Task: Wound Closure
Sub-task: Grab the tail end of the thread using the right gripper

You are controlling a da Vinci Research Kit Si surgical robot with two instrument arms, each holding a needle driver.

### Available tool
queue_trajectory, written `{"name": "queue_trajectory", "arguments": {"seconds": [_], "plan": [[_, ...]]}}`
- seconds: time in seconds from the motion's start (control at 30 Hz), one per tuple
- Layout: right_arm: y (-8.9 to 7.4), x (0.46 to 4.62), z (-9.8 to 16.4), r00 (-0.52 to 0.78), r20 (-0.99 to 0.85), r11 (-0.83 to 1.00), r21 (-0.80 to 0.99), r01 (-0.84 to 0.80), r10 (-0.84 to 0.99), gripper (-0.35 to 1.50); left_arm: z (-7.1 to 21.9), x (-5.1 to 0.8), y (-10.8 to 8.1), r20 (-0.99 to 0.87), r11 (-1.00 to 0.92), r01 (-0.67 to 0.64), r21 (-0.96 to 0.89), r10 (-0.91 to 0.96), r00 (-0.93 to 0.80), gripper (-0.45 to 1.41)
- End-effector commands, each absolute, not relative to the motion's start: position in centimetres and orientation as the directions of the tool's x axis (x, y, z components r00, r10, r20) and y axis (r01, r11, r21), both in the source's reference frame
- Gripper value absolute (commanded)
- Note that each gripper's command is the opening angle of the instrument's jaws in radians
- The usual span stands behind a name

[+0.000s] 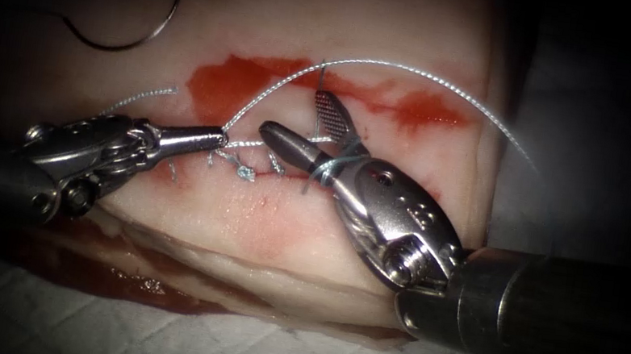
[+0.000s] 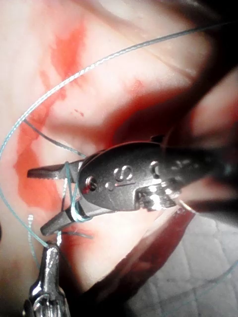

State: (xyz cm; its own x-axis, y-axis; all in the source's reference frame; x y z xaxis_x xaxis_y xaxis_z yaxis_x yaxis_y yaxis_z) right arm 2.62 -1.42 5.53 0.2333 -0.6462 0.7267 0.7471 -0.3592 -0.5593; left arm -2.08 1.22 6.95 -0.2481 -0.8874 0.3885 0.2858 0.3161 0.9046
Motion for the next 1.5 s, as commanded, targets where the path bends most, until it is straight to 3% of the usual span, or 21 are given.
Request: {"name": "queue_trajectory", "arguments": {"seconds": [0.03, 0.63, 0.93, 1.1, 1.3, 1.5], "plan": [[-1.37, 2.69, 5.55, 0.239, 0.726, -0.359, -0.563, 0.744, -0.645, 0.86, 6.99, -2.14, 1.22, 0.386, 0.314, 0.285, 0.906, -0.888, -0.249, -0.45], [-1.32, 2.58, 5.40, 0.252, 0.711, -0.329, -0.570, 0.753, -0.656, 0.83, 6.94, -2.13, 1.23, 0.418, 0.346, 0.287, 0.893, -0.875, -0.246, -0.45], [-1.33, 2.62, 5.58, 0.304, 0.682, -0.287, -0.609, 0.739, -0.665, 0.78, 7.17, -2.24, 0.98, 0.412, 0.354, 0.343, 0.870, -0.905, -0.110, -0.45], [-1.40, 2.65, 5.75, 0.192, 0.635, -0.205, -0.496, 0.844, -0.748, 0.88, 7.13, -2.26, 0.98, 0.402, 0.348, 0.334, 0.876, -0.909, -0.107, -0.45], [-1.37, 2.67, 5.76, 0.195, 0.625, -0.157, -0.462, 0.873, -0.756, 0.91, 7.10, -2.27, 1.01, 0.406, 0.354, 0.331, 0.874, -0.908, -0.102, -0.45], [-1.39, 2.70, 5.80, 0.153, 0.588, -0.212, -0.503, 0.838, -0.794, 0.76, 7.09, -2.27, 1.02, 0.415, 0.364, 0.332, 0.870, -0.904, -0.097, -0.45]]}}
